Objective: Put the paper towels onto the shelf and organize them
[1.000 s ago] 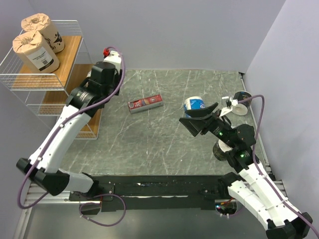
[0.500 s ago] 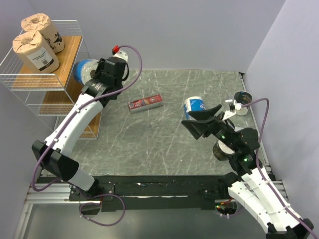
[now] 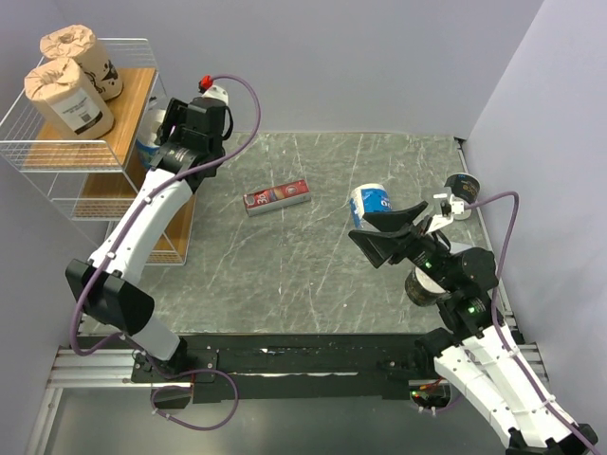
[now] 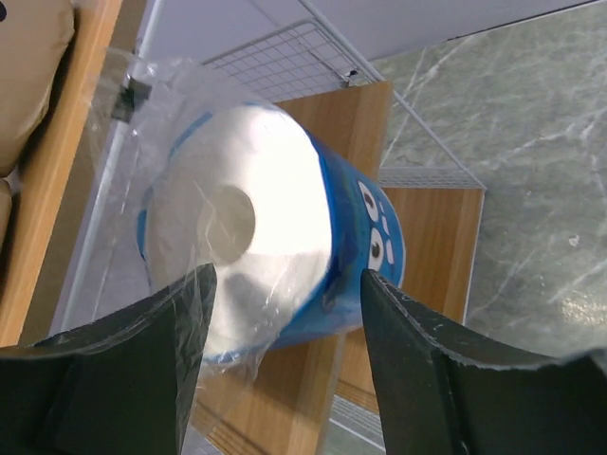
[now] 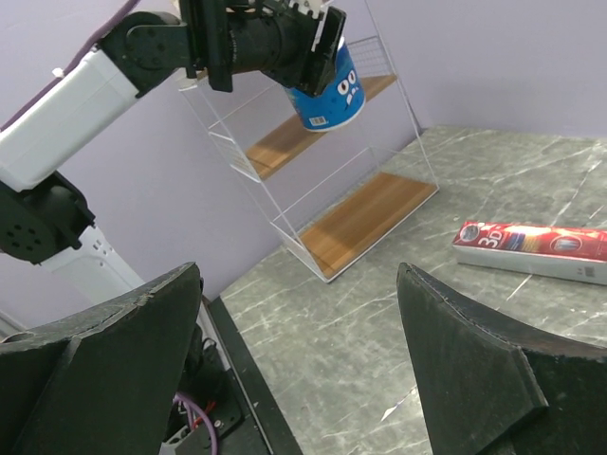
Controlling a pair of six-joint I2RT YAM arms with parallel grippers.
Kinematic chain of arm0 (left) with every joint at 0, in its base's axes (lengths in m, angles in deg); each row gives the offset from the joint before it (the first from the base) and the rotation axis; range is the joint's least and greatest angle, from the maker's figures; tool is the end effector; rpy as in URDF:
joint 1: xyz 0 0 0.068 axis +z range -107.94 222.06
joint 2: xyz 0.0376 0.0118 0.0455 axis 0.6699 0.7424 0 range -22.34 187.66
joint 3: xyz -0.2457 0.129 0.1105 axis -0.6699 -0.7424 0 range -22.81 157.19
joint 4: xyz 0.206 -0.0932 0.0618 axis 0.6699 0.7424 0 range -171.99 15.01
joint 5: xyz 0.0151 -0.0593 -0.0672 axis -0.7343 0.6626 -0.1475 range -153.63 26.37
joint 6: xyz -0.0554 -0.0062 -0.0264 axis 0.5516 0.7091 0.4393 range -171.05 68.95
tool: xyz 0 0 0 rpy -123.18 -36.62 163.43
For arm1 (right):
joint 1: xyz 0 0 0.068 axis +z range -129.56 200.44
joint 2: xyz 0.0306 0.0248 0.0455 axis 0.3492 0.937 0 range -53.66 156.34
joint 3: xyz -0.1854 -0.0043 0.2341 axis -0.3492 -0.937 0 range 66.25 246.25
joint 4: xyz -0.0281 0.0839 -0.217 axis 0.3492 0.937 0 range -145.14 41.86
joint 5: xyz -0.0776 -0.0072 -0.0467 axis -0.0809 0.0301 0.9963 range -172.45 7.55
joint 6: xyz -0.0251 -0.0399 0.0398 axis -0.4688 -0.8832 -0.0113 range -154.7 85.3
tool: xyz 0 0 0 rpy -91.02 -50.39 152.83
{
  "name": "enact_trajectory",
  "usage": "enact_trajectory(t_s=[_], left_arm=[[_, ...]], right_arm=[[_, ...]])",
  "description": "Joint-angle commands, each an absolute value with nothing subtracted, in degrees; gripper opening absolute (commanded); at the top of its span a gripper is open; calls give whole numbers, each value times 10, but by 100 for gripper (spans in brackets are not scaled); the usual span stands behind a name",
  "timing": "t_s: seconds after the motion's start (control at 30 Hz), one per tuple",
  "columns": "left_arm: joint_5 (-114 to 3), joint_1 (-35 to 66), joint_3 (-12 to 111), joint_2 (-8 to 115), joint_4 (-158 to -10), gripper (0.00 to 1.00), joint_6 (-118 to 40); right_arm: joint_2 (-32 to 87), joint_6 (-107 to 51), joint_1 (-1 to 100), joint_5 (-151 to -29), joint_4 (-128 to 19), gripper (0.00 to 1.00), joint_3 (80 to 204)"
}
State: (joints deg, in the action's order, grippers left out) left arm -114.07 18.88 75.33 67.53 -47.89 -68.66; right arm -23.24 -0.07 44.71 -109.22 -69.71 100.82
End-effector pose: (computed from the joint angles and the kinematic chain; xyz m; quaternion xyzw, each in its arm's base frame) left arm 0.3061 -0.0920 0.4495 0.0550 0.7973 0.3372 0.4976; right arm 0.0732 0.0561 0.3732 -0.1362 0.5815 0.5061 0.6222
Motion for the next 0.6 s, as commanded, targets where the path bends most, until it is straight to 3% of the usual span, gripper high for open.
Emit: enact_trajectory(t_s=[0.0,0.23,0.57], left_arm=[[-1171,190,785,684,-507,69,-711],[-1157,190,774,678,-518,64,-720],[-1252,190,734,670,-626,57,-815]], right_arm=[[-244,-16,447,-1082,-700,90,1040],[-244,-25,446,-1076,-691,91,1044],[-242,-31,447,-1076,-680,91,1051]])
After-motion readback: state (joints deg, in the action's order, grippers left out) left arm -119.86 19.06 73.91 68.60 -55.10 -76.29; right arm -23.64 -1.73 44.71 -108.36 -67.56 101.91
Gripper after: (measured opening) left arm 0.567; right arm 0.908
